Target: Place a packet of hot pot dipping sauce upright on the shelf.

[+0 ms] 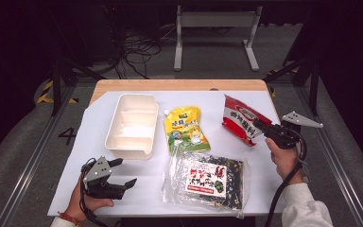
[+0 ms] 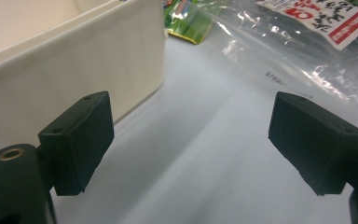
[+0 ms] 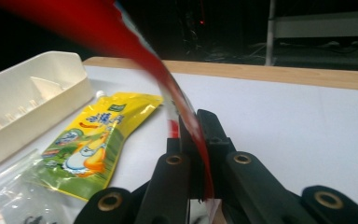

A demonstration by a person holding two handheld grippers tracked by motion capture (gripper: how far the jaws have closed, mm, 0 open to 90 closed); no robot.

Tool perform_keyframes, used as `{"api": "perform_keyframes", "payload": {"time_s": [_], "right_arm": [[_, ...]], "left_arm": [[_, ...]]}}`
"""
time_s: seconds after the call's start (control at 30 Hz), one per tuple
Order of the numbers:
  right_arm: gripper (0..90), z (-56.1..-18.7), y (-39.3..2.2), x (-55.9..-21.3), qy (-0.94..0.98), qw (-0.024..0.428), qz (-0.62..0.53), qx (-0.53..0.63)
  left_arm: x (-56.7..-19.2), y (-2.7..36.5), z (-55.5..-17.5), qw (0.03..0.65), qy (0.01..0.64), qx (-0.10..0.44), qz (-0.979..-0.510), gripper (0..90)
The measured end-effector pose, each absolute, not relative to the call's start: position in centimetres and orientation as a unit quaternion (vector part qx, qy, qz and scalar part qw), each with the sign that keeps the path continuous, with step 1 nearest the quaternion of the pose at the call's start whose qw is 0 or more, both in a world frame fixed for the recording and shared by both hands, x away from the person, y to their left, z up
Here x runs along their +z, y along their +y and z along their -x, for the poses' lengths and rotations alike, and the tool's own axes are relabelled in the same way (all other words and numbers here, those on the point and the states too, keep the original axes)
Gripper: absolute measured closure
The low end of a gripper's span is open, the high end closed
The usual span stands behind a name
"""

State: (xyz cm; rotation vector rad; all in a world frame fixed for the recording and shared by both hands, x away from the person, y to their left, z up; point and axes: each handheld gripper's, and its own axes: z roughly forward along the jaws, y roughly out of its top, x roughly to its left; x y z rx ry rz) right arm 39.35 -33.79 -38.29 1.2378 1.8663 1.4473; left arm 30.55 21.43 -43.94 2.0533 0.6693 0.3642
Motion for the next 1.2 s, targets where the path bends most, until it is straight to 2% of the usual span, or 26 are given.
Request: {"api": "perform_keyframes", "payload": {"time_s": [0.57, 0.87, 1.2], "right_arm": [[90.0, -37.2, -32.1, -35.7, 0.687, 0.227, -0.383, 0.574], [90.0, -35.2, -28.7, -34.4, 0.717, 0.192, -0.314, 0.592], [90.0, -33.2, -24.6, -34.2, 0.751, 0.153, -0.242, 0.595]], "left_arm": [[-42.4, 18.7, -30.6, 0.471, 0.241, 0.146, -0.836, 14.7], [-40.8, 15.2, -30.6, 0.481, 0.197, 0.146, -0.842, 14.4], [-40.0, 12.7, -31.1, 0.492, 0.179, 0.147, -0.839, 15.0]]}}
